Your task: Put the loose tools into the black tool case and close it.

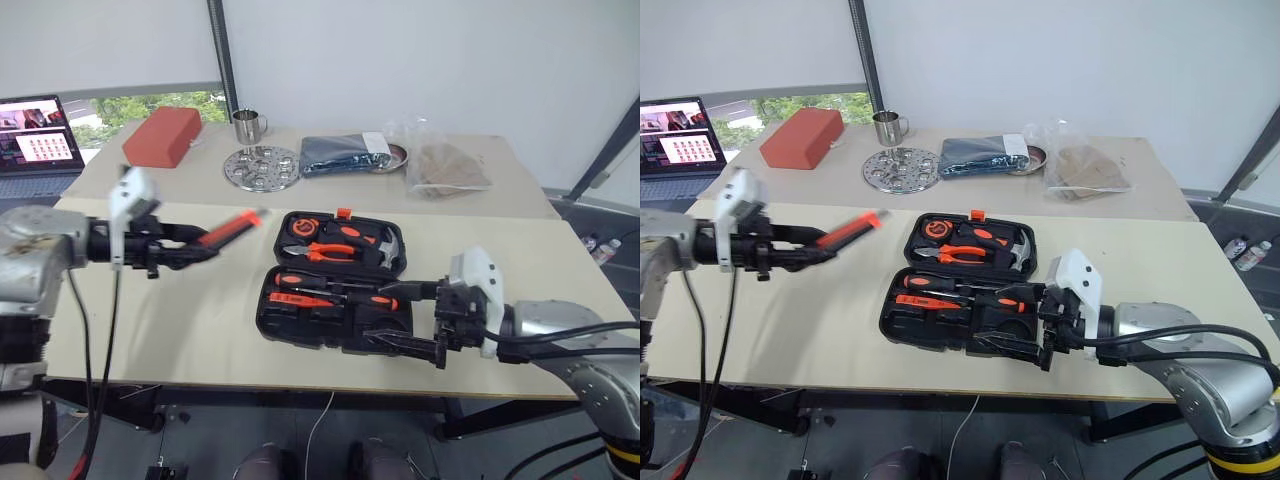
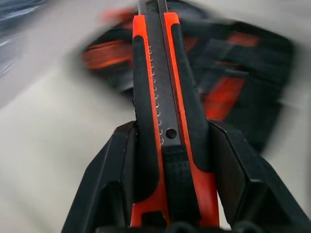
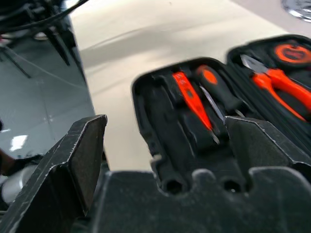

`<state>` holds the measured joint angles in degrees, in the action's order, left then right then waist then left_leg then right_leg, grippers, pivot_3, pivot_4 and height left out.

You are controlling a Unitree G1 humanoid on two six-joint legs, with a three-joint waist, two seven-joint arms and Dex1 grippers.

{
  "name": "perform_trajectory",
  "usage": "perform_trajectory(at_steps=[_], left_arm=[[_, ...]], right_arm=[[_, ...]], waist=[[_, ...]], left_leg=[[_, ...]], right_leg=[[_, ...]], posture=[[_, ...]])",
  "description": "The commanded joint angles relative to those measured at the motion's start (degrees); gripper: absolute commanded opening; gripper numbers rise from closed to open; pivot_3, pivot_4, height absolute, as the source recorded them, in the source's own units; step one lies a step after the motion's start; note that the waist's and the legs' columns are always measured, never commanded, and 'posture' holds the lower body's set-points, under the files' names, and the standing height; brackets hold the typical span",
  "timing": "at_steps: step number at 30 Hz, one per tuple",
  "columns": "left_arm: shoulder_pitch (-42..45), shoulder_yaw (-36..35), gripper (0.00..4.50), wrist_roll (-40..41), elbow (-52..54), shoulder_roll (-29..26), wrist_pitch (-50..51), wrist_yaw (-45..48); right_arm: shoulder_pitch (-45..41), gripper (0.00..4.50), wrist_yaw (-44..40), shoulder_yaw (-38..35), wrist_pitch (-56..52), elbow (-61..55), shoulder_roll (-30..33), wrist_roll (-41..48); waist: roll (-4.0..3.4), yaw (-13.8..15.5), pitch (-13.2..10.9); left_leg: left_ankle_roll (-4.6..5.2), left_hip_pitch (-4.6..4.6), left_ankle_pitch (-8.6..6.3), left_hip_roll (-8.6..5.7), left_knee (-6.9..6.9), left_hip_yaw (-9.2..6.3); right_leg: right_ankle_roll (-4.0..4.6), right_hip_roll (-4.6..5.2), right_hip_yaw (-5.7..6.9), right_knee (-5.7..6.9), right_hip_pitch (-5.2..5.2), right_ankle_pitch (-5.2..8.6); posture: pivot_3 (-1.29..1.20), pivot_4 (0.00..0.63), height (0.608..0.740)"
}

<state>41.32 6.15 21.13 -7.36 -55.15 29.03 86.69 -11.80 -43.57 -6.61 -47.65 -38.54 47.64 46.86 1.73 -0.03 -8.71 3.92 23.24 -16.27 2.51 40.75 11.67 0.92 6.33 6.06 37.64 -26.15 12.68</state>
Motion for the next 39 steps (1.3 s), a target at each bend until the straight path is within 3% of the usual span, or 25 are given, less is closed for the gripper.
perform_trajectory(at_steps=[1, 6, 11, 25, 27, 32, 37, 39], left_arm=[[6.52, 12.68, 1.73, -3.10, -1.56, 3.68, -8.52, 5.81], [12.99, 21.97, 1.73, -9.00, -13.49, 11.28, -17.00, 5.81], [14.99, 26.00, 1.73, -7.97, -15.25, 15.54, -14.73, 5.81], [14.25, 23.98, 1.73, -14.00, -20.92, 22.93, -14.48, 4.12], [14.33, 23.30, 2.74, -13.81, -21.09, 23.60, -13.84, 4.56], [14.52, 22.31, 4.31, -10.48, -18.28, 22.60, -11.71, 5.81], [15.11, 21.02, 4.43, -6.54, -16.61, 20.48, -10.62, 5.81], [14.94, 20.48, 3.90, -7.46, -17.99, 20.17, -12.29, 5.81]], right_arm=[[1.96, 4.50, 2.58, -3.23, 0.55, -3.52, 0.28, 0.07], [4.66, 4.50, 6.88, -4.80, 0.13, -6.59, -0.90, 1.10], [7.77, 4.50, 10.44, -6.60, 0.01, -8.99, -1.52, 1.84], [9.70, 4.50, 14.43, -5.98, 0.52, -9.25, -2.44, 2.18], [9.76, 4.50, 14.39, -5.83, 0.60, -8.98, -2.44, 1.99], [9.62, 4.50, 14.61, -5.58, 0.54, -8.80, -2.83, 2.43], [9.53, 4.50, 14.52, -5.23, 0.43, -8.66, -3.10, 2.39], [9.65, 4.50, 14.43, -5.19, 0.50, -8.60, -3.14, 2.31]], waist=[[0.02, -0.04, -0.01], [0.03, -0.02, -0.02], [0.04, 0.14, -0.02], [0.05, 0.74, -0.03], [0.05, 0.79, -0.03], [0.05, 0.89, -0.03], [0.05, 0.65, -0.03], [0.05, 0.64, -0.03]], left_leg=[[0.19, 0.02, 0.13, 0.04, 0.04, -0.01], [0.47, 0.06, 0.30, 0.10, 0.13, -0.06], [0.61, 0.16, 0.29, 0.09, 0.19, -0.14], [0.77, 0.27, 0.21, 0.09, 0.40, -0.32], [0.82, 0.32, 0.18, 0.09, 0.50, -0.37], [0.99, 0.52, 0.08, 0.11, 0.84, -0.51], [1.11, 0.61, 0.00, 0.11, 0.96, -0.54], [1.11, 0.60, 0.00, 0.11, 0.96, -0.54]], right_leg=[[0.00, -0.10, -0.04, 0.01, 0.00, 0.01], [0.00, -0.16, -0.20, -0.01, -0.02, 0.01], [0.00, -0.16, -0.18, -0.04, -0.03, 0.01], [-0.16, -0.14, -0.12, -0.06, 0.04, 0.10], [-0.15, -0.13, -0.09, -0.05, 0.04, 0.09], [-0.23, -0.08, 0.00, 0.00, 0.07, 0.05], [-0.34, -0.04, -0.02, -0.02, 0.05, 0.00], [-0.31, -0.05, -0.01, -0.02, 0.05, -0.01]], posture=[[0.00, 0.150, 0.736], [0.00, 0.150, 0.736], [0.00, 0.150, 0.736], [0.00, 0.150, 0.736], [0.00, 0.150, 0.736], [0.00, 0.150, 0.736], [0.00, 0.150, 0.736], [0.00, 0.150, 0.736]])
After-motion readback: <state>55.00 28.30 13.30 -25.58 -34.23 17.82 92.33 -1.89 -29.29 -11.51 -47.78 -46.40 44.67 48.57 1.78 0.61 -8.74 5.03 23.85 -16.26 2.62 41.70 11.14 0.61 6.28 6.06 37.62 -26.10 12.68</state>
